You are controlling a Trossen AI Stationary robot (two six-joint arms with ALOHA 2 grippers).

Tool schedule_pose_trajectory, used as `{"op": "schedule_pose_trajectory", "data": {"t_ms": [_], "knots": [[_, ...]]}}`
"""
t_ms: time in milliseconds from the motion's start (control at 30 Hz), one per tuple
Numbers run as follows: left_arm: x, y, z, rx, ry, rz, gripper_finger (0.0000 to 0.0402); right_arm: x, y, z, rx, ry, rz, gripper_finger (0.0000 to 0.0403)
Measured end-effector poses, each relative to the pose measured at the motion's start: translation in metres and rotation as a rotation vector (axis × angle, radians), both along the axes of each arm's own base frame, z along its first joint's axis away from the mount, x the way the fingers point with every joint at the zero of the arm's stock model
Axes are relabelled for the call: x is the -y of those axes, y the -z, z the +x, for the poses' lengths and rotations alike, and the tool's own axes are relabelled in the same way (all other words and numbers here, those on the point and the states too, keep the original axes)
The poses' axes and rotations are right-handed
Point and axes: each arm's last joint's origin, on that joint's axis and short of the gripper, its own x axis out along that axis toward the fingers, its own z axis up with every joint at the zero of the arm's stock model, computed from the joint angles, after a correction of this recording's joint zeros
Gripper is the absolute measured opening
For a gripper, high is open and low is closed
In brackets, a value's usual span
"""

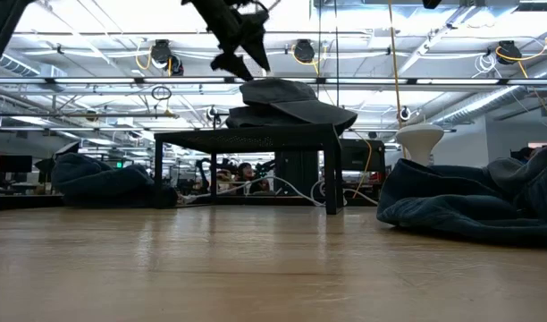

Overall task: Pick & Place hat
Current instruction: Stack the gray cap on the stacked gray cap on the shelf

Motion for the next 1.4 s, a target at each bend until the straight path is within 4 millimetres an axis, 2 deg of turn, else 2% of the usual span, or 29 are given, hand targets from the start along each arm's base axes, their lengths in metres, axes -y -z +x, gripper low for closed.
{"op": "schedule_pose_trajectory", "data": {"t_ms": [200,400,600,867,1100,1233,1400], "knots": [[0.021,-0.034,-0.023,0.106,-0.013,0.015,0.0317,0.001,0.001,0.001,-0.013,0.048,0.016,0.0185],[0.05,-0.066,-0.046,0.216,0.034,0.019,0.0315,0.002,0.013,0.004,-0.146,0.056,0.057,0.0234],[0.078,-0.088,-0.064,0.309,0.1,-0.007,0.0304,0.001,0.024,0.01,-0.262,0.029,0.147,0.027],[0.106,-0.1,-0.072,0.364,0.182,-0.046,0.0308,-0.007,0.036,0.013,-0.455,-0.115,0.372,0.0271],[0.119,-0.104,-0.076,0.379,0.216,-0.058,0.0316,-0.033,0.037,0.014,-0.533,-0.271,0.438,0.027],[0.122,-0.102,-0.074,0.363,0.228,-0.066,0.0308,-0.049,0.027,0.021,-0.611,-0.29,0.467,0.027],[0.125,-0.102,-0.074,0.359,0.244,-0.063,0.0296,-0.073,0.002,0.032,-0.718,-0.271,0.44,0.027]]}}
